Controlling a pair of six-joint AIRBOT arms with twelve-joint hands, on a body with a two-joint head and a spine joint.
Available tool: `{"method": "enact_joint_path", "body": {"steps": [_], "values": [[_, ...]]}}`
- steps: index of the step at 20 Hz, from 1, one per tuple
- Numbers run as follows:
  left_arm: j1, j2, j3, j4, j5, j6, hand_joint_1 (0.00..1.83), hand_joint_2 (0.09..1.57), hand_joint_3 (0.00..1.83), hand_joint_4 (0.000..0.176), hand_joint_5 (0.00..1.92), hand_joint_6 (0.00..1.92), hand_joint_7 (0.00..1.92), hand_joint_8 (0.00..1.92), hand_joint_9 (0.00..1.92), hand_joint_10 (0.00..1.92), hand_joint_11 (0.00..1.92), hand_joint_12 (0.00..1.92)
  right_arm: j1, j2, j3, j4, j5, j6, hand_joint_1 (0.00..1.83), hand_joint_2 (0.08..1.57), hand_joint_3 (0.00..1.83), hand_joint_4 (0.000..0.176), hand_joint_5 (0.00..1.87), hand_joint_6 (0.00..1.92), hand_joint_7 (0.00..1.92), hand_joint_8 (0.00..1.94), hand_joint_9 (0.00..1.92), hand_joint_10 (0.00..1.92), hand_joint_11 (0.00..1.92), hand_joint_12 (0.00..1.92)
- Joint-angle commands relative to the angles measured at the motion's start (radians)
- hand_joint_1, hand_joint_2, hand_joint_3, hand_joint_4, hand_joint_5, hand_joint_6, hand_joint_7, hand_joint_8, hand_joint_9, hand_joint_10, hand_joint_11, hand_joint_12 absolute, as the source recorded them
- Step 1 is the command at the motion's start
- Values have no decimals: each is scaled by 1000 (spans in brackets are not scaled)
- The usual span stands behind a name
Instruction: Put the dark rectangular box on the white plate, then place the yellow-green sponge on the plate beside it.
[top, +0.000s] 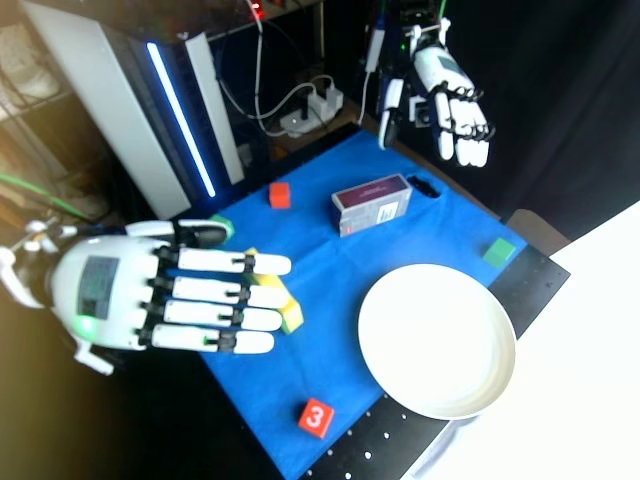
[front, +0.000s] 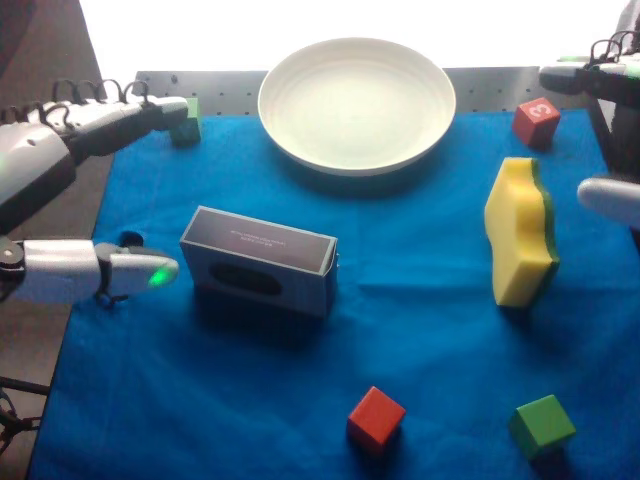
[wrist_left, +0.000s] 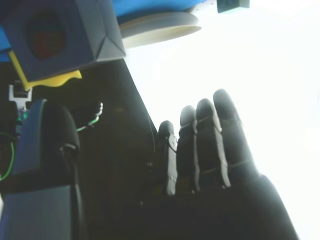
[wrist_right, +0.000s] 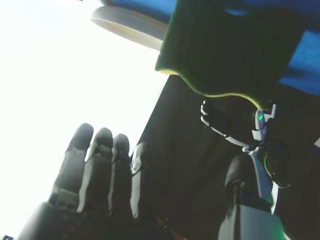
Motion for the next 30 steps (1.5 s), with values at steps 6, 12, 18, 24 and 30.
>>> {"method": "enact_joint_path", "body": {"steps": [6, 12, 18, 24, 30], "values": [[-101, -59, 50, 100, -15, -49, 790, 974, 0, 69, 209, 0, 160, 3, 120, 4, 0, 334, 9, -8, 12, 24, 111, 7, 452, 1230, 6, 81, 338, 0, 301, 0, 267, 2, 0, 694], [-209, -151, 124, 266, 133, -150, 764, 908, 0, 144, 209, 1, 206, 6, 174, 6, 0, 496, 9, -10, 15, 21, 111, 7, 509, 1218, 0, 88, 342, 5, 292, 4, 239, 4, 30, 628], [-267, -204, 188, 387, 241, -247, 1199, 1081, 4, 0, 903, 703, 1007, 833, 963, 332, 525, 1283, 9, -10, 17, 20, 111, 7, 529, 1230, 0, 70, 327, 0, 284, 0, 214, 0, 17, 478], [-352, -225, 258, 383, 235, -269, 1283, 1068, 1, 0, 1063, 649, 1120, 984, 1036, 909, 818, 1440, 9, -13, 19, 20, 110, 7, 575, 1232, 2, 56, 341, 2, 304, 3, 252, 3, 67, 397], [-536, -314, 397, 353, 304, -210, 1262, 1048, 1, 0, 1072, 746, 1189, 757, 1059, 701, 583, 1313, 8, -21, 24, 20, 109, 7, 556, 1236, 2, 56, 352, 0, 318, 1, 263, 0, 163, 269]]}}
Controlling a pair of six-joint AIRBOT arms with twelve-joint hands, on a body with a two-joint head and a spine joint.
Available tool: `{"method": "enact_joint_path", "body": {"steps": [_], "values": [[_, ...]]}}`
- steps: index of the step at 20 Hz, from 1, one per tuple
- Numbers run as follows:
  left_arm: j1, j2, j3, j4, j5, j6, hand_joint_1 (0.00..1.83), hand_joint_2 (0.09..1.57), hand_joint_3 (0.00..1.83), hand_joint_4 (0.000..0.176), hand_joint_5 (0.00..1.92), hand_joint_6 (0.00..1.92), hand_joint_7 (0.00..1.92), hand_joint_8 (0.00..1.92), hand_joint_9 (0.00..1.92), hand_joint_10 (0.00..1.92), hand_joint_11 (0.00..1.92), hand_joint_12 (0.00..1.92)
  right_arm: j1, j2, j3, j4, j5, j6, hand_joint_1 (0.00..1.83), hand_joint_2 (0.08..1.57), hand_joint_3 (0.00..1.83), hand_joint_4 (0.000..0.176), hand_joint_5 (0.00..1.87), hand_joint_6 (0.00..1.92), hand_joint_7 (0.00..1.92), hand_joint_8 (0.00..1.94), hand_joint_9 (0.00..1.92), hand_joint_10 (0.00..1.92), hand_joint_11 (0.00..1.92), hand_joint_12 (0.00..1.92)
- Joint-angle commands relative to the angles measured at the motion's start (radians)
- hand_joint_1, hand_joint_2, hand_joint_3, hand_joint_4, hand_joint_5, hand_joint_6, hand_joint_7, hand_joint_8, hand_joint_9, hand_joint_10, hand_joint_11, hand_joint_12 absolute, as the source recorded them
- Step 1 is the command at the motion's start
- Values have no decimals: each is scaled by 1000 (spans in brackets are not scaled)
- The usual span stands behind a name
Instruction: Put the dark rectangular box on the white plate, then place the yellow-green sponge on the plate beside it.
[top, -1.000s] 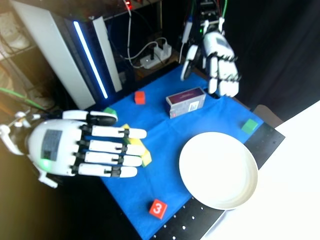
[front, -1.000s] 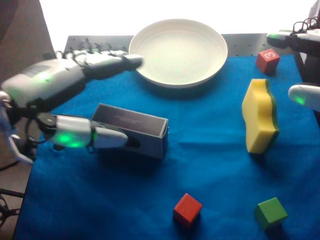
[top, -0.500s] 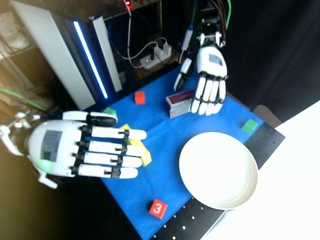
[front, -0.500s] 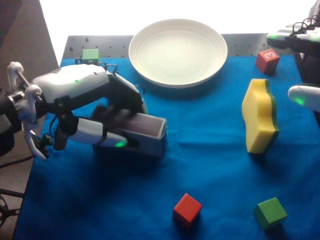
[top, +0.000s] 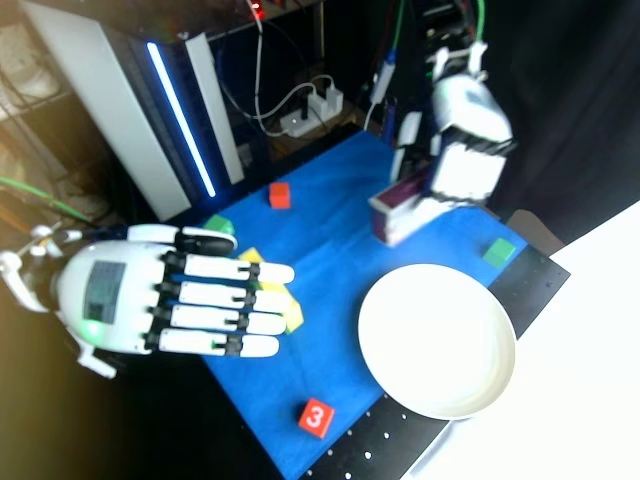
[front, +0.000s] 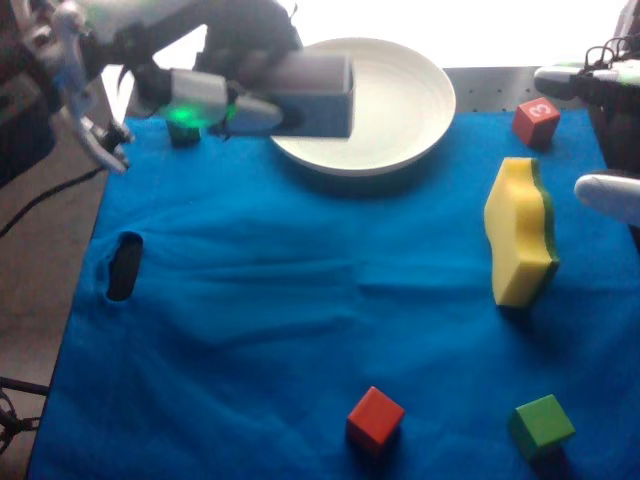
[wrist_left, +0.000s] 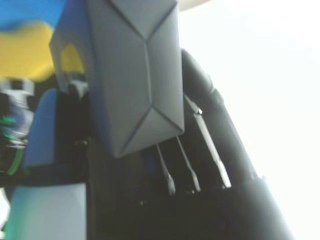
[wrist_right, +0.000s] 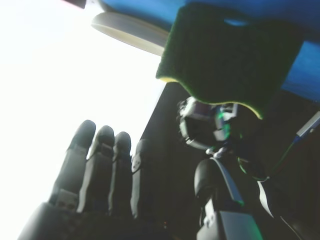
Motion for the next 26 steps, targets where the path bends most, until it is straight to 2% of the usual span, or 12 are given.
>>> {"method": "enact_joint_path", "body": {"steps": [1, 5, 8, 9, 11, 14, 15, 17, 19, 20, 22, 26], "values": [[-17, -8, 12, -31, -64, 6, 1252, 1060, 1, 0, 1036, 835, 1165, 752, 1071, 593, 719, 1224, 9, -4, 7, 27, 120, 7, 566, 1239, 2, 64, 354, 1, 318, 1, 266, 1, 169, 270], [-81, -147, 174, -41, 41, 23, 1235, 1072, 0, 36, 1046, 884, 1103, 783, 1054, 257, 583, 1188, 9, -22, 26, 23, 116, 7, 545, 1232, 0, 65, 367, 3, 324, 3, 269, 3, 170, 265], [-108, -211, 249, -41, 91, 27, 1228, 1085, 1, 30, 1025, 868, 1063, 897, 1031, 207, 375, 1315, 9, -29, 32, 21, 115, 7, 551, 1235, 1, 57, 369, 3, 322, 1, 281, 6, 190, 274], [-118, -241, 286, -40, 112, 27, 1221, 1094, 2, 33, 1041, 838, 1008, 991, 885, 171, 74, 1451, 9, -35, 37, 20, 114, 7, 558, 1233, 0, 54, 372, 3, 328, 3, 285, 6, 192, 277], [-125, -276, 334, -61, 135, 27, 1227, 1086, 0, 28, 1003, 912, 1084, 853, 884, 200, 2, 1253, 9, -42, 42, 19, 114, 7, 594, 1233, 0, 34, 384, 6, 341, 6, 302, 10, 204, 288], [-134, -310, 392, -68, 183, 27, 1225, 1112, 3, 0, 885, 1070, 1076, 888, 1078, 265, 608, 1296, 9, -46, 43, 19, 114, 7, 552, 1231, 0, 50, 380, 2, 334, 1, 302, 6, 199, 295], [-134, -312, 398, -68, 188, 27, 1083, 1035, 0, 0, 772, 464, 861, 444, 932, 172, 417, 1326, 9, -46, 43, 19, 114, 7, 588, 1231, 0, 45, 384, 3, 333, 0, 293, 1, 176, 293], [-133, -311, 400, -70, 188, 27, 972, 991, 0, 24, 725, 59, 770, 63, 755, 46, 158, 1391, 9, -46, 43, 19, 114, 16, 607, 1226, 0, 57, 387, 2, 332, 1, 289, 0, 160, 295], [-127, -311, 396, -79, 186, 27, 927, 997, 2, 24, 705, 12, 733, 11, 733, 23, 211, 1288, 9, -46, 43, 19, 114, 28, 656, 1230, 0, 64, 404, 7, 337, 3, 288, 1, 198, 315], [-125, -309, 393, -79, 184, 27, 904, 1002, 1, 48, 681, 4, 737, 7, 820, 70, 256, 1492, 9, -46, 43, 19, 114, 29, 668, 1233, 0, 64, 412, 9, 344, 5, 281, 0, 182, 308], [-123, -305, 385, -79, 176, 27, 917, 998, 0, 45, 681, 0, 736, 0, 708, 516, 332, 1605, 9, -46, 43, 19, 114, 29, 645, 1238, 2, 70, 411, 4, 346, 3, 262, 1, 148, 291], [-112, -247, 304, -99, 97, 48, 786, 998, 1, 100, 531, 0, 564, 1, 484, 68, 1, 973, 9, -46, 43, 19, 114, 45, 609, 1237, 0, 64, 395, 0, 333, 0, 297, 10, 239, 321]]}}
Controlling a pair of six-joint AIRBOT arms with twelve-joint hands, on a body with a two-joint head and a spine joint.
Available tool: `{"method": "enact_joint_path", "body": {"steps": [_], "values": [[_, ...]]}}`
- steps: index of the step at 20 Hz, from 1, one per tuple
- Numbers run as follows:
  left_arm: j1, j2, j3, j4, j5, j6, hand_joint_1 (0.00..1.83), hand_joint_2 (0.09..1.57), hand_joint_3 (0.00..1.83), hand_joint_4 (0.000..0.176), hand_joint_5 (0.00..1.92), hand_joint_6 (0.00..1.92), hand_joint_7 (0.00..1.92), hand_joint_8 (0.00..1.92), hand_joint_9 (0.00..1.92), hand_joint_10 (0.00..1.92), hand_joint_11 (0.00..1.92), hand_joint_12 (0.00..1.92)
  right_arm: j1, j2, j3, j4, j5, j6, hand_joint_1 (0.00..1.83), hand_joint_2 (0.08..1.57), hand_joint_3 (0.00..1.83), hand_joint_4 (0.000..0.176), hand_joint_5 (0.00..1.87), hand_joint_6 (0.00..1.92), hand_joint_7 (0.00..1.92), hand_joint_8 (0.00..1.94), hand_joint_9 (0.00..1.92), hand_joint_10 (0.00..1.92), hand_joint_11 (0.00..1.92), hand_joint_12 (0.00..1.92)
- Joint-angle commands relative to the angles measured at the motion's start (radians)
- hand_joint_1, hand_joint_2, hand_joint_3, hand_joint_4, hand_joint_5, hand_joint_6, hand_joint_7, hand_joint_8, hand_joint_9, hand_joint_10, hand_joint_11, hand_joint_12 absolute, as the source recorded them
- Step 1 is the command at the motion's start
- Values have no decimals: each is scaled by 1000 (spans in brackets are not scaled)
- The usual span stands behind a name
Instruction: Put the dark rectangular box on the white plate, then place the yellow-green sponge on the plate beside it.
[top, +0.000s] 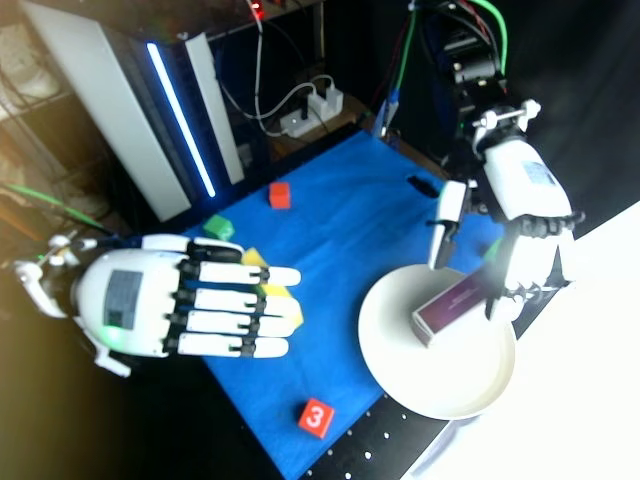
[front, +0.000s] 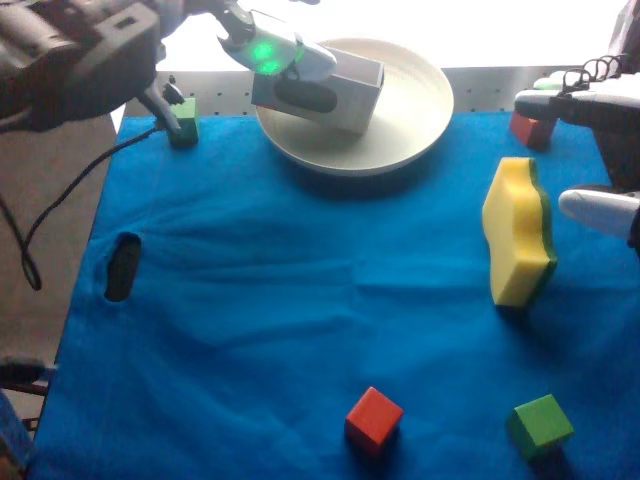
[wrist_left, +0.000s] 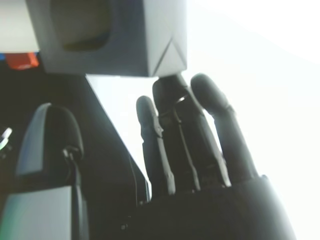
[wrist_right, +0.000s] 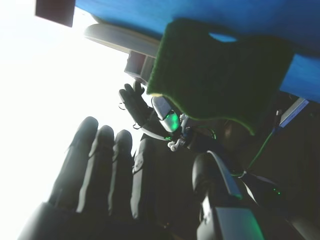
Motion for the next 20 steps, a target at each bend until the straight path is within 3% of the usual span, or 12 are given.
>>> {"method": "enact_joint_path", "body": {"steps": [1, 3, 4, 6, 8, 11, 13, 14, 15, 16, 18, 20], "values": [[1, 32, -40, -57, -173, 60, 737, 994, 0, 124, 487, 0, 516, 0, 433, 28, 0, 841, 9, 3, 5, 26, 122, 14, 586, 1239, 2, 63, 388, 0, 328, 0, 296, 7, 245, 315], [26, 113, -164, -131, -243, 206, 708, 974, 0, 122, 388, 0, 368, 0, 311, 1, 0, 607, 9, 6, 5, 24, 122, 26, 630, 1246, 2, 51, 371, 0, 318, 1, 285, 1, 210, 290], [39, 149, -210, -144, -276, 235, 713, 966, 0, 137, 349, 1, 318, 2, 250, 0, 0, 525, 9, 10, 5, 21, 122, 31, 650, 1243, 0, 53, 372, 1, 322, 2, 289, 2, 207, 284], [80, 229, -300, -174, -369, 266, 678, 962, 0, 172, 255, 1, 252, 1, 169, 1, 0, 352, 9, 23, 3, 18, 122, 32, 692, 1220, 0, 88, 347, 0, 296, 0, 267, 0, 196, 279], [123, 291, -371, -189, -441, 278, 658, 946, 0, 175, 171, 1, 121, 2, 44, 1, 0, 28, 9, 33, 2, 14, 122, 32, 693, 1196, 0, 81, 336, 0, 305, 3, 268, 0, 150, 258], [200, 384, -478, -197, -514, 313, 639, 927, 0, 176, 117, 0, 54, 0, 0, 0, 0, 0, 9, 60, 1, -9, 122, 32, 812, 1153, 0, 72, 313, 0, 265, 2, 208, 2, 83, 244], [242, 417, -517, -200, -544, 314, 750, 924, 0, 163, 109, 1, 43, 1, 0, 0, 0, 0, 11, 77, -2, -27, 97, 32, 955, 1094, 0, 116, 292, 0, 202, 0, 161, 0, 7, 417], [269, 432, -535, -204, -560, 314, 792, 917, 0, 173, 105, 0, 42, 2, 0, 0, 0, 0, 16, 81, -2, -40, 79, 32, 1009, 1068, 0, 123, 294, 1, 196, 0, 165, 2, 1, 469], [291, 446, -554, -209, -577, 314, 836, 918, 0, 149, 117, 5, 47, 3, 0, 0, 0, 0, 26, 83, 0, -62, 57, 32, 986, 1050, 0, 149, 281, 0, 187, 0, 173, 4, 0, 485], [315, 466, -577, -214, -597, 314, 826, 900, 0, 134, 126, 8, 49, 4, 0, 0, 0, 0, 42, 83, 1, -88, 34, 32, 1019, 1045, 0, 152, 265, 0, 163, 0, 142, 2, 0, 404], [382, 521, -636, -231, -665, 314, 779, 896, 0, 114, 123, 5, 53, 4, 0, 0, 0, 0, 94, 83, 4, -169, -37, 32, 1114, 1028, 0, 140, 296, 4, 126, 0, 77, 2, 0, 264], [433, 554, -673, -263, -711, 316, 830, 932, 6, 100, 124, 4, 43, 2, 0, 0, 0, 0, 140, 83, 8, -231, -91, 32, 1114, 979, 5, 128, 326, 2, 139, 0, 114, 3, 0, 436]]}}
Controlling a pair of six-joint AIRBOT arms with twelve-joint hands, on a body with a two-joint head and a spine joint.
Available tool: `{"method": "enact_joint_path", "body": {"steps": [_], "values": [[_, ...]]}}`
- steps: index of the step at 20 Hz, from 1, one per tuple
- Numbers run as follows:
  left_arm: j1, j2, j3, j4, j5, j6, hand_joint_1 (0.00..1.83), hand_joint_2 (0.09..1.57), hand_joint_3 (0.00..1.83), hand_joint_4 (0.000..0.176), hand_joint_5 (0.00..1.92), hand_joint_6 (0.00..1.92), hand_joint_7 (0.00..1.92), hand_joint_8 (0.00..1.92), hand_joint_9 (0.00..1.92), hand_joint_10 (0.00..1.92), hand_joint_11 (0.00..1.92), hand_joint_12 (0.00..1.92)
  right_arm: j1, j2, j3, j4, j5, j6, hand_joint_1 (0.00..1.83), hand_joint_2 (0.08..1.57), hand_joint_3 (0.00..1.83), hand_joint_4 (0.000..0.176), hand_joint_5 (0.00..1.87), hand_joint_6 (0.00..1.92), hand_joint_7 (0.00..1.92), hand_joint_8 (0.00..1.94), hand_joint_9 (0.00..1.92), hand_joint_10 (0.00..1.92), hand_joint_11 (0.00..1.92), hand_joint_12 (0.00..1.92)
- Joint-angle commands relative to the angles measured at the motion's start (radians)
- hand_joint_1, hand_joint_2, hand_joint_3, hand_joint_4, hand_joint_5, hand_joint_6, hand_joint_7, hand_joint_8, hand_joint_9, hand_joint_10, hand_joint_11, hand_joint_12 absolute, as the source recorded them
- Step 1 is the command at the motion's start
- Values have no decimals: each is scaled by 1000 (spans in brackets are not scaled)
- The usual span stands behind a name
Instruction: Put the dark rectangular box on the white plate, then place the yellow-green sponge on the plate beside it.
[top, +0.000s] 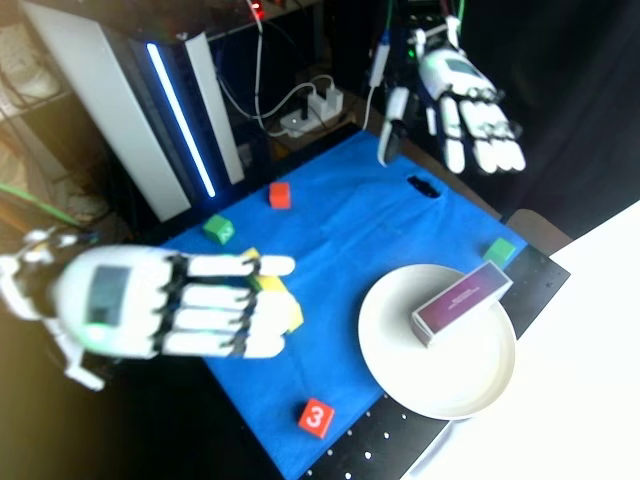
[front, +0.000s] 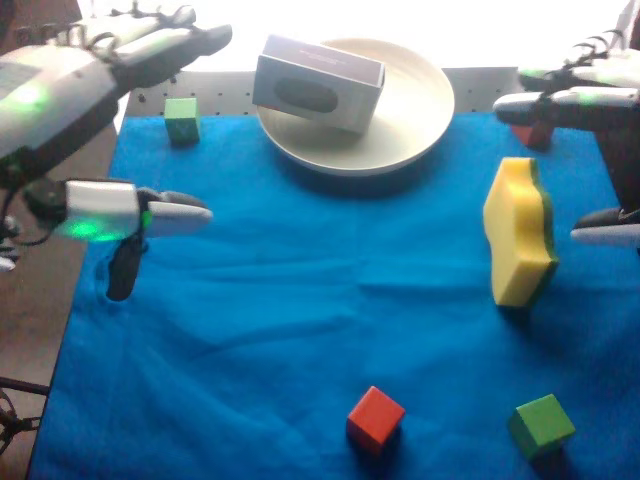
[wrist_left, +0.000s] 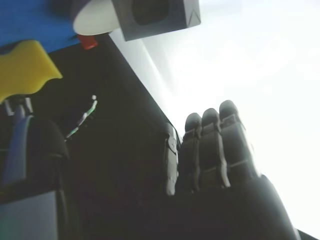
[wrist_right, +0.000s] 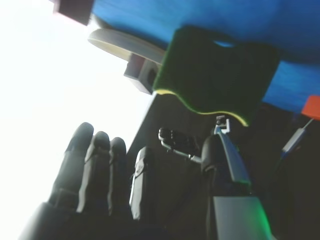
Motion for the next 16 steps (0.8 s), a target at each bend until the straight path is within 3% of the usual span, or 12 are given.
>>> {"method": "enact_joint_path", "body": {"steps": [1, 2, 3, 4, 5, 6, 7, 8, 9, 12, 14, 16], "values": [[20, 13, -8, -40, -172, 1, 813, 934, 6, 109, 114, 0, 16, 0, 0, 0, 0, 0, 28, 3, 9, 9, 52, 5, 1131, 975, 2, 124, 332, 3, 118, 0, 105, 0, 0, 448], [70, 22, -26, -81, -218, 1, 807, 911, 0, 129, 96, 0, 0, 0, 0, 0, 0, 0, 48, 3, 12, -27, 24, 5, 1135, 966, 0, 113, 348, 2, 99, 2, 57, 5, 0, 371], [78, 23, -29, -87, -226, 1, 807, 911, 0, 129, 96, 0, 0, 0, 0, 0, 0, 0, 53, 3, 12, -34, 18, 5, 1135, 966, 0, 113, 348, 2, 99, 2, 57, 5, 0, 371], [105, 27, -41, -113, -256, 1, 753, 915, 0, 139, 72, 0, 0, 0, 0, 0, 0, 0, 81, 3, 12, -77, -13, 5, 1111, 959, 0, 142, 334, 1, 94, 3, 40, 4, 0, 404], [117, 29, -45, -124, -273, 1, 753, 915, 0, 139, 72, 0, 0, 0, 0, 0, 0, 0, 107, 3, 12, -119, -45, 6, 1111, 959, 0, 142, 334, 1, 94, 3, 40, 4, 0, 404], [123, 30, -48, -132, -286, 1, 738, 909, 0, 140, 63, 0, 0, 0, 0, 0, 0, 0, 137, 1, 11, -165, -77, 6, 1128, 955, 0, 156, 313, 2, 101, 2, 63, 7, 0, 513], [125, 30, -48, -134, -292, 1, 732, 910, 0, 141, 60, 0, 0, 0, 0, 0, 0, 0, 160, 0, 10, -204, -103, 6, 1105, 962, 1, 144, 304, 0, 105, 2, 85, 9, 0, 595], [125, 29, -49, -134, -295, 1, 719, 901, 0, 153, 63, 1, 0, 0, 0, 0, 0, 0, 178, -3, 10, -233, -118, 6, 1103, 963, 1, 154, 284, 0, 105, 1, 93, 10, 0, 614], [125, 28, -49, -134, -298, 1, 917, 916, 0, 122, 88, 9, 0, 0, 0, 0, 0, 0, 189, -7, 10, -255, -127, 6, 1108, 947, 0, 174, 308, 5, 132, 7, 135, 15, 0, 715], [125, 28, -52, -134, -304, 1, 939, 929, 5, 123, 83, 6, 0, 0, 0, 0, 0, 0, 225, -14, 10, -317, -163, 9, 1062, 980, 7, 175, 286, 0, 156, 5, 136, 7, 0, 747], [125, 28, -53, -133, -307, 1, 980, 926, 2, 114, 87, 5, 0, 0, 0, 0, 0, 0, 248, -22, 10, -371, -200, 14, 1093, 998, 0, 176, 293, 4, 169, 4, 137, 6, 0, 729], [125, 28, -55, -133, -313, 1, 997, 932, 3, 107, 81, 1, 0, 0, 0, 0, 0, 0, 250, -32, 12, -379, -207, 14, 1109, 1006, 3, 174, 354, 10, 212, 6, 186, 13, 0, 921]]}}
